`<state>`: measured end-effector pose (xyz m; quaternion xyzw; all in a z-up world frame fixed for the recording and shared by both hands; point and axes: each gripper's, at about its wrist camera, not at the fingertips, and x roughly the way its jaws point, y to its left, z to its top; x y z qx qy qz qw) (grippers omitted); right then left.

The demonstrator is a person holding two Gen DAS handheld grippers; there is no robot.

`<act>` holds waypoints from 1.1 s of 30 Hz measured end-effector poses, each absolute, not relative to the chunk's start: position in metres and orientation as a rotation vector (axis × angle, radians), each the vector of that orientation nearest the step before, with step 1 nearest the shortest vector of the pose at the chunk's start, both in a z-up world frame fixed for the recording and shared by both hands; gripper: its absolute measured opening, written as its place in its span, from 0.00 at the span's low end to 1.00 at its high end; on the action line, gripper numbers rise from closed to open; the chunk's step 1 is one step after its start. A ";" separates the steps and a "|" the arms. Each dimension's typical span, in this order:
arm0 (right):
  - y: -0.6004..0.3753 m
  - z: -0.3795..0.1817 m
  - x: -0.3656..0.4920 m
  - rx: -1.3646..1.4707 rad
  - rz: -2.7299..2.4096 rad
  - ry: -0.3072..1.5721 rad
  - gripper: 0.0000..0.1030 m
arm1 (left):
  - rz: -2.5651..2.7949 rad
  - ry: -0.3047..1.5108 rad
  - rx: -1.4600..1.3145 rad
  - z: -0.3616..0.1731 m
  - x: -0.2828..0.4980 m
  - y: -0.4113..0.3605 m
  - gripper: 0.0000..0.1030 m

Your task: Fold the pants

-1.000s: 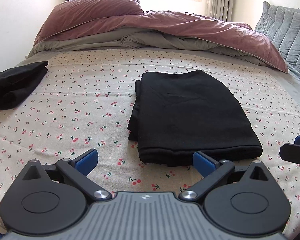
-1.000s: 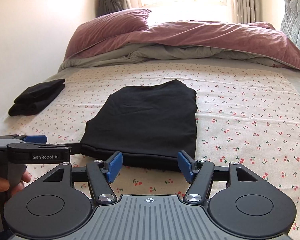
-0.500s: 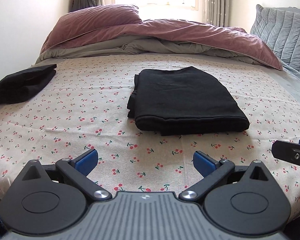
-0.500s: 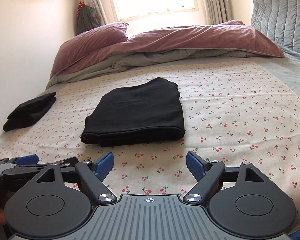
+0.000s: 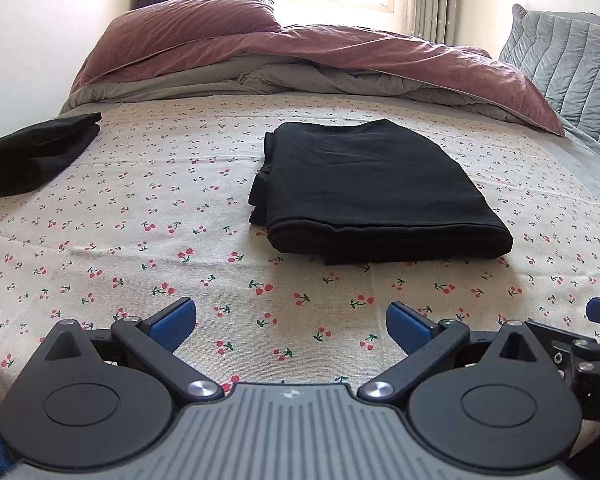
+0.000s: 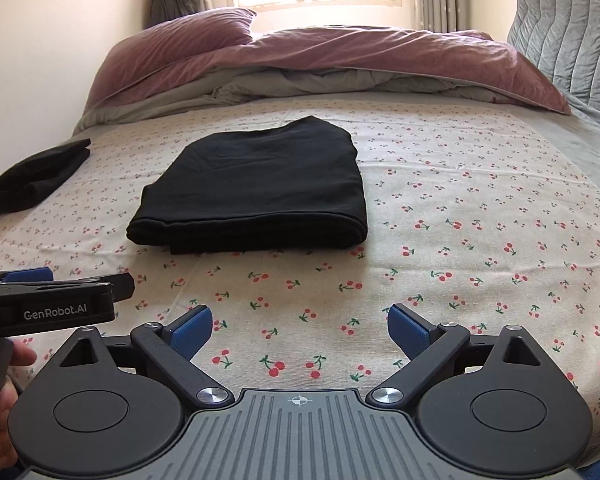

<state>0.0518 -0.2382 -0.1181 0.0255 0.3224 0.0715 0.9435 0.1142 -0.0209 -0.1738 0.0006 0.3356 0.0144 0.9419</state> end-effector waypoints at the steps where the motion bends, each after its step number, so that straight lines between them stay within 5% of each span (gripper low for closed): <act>1: -0.237 -0.118 0.051 0.037 0.146 0.652 0.94 | 0.023 0.688 0.003 -0.174 0.113 -0.021 0.94; 33: -0.239 -0.117 0.053 0.022 0.124 0.649 0.96 | -0.015 0.692 0.048 -0.177 0.110 -0.028 0.94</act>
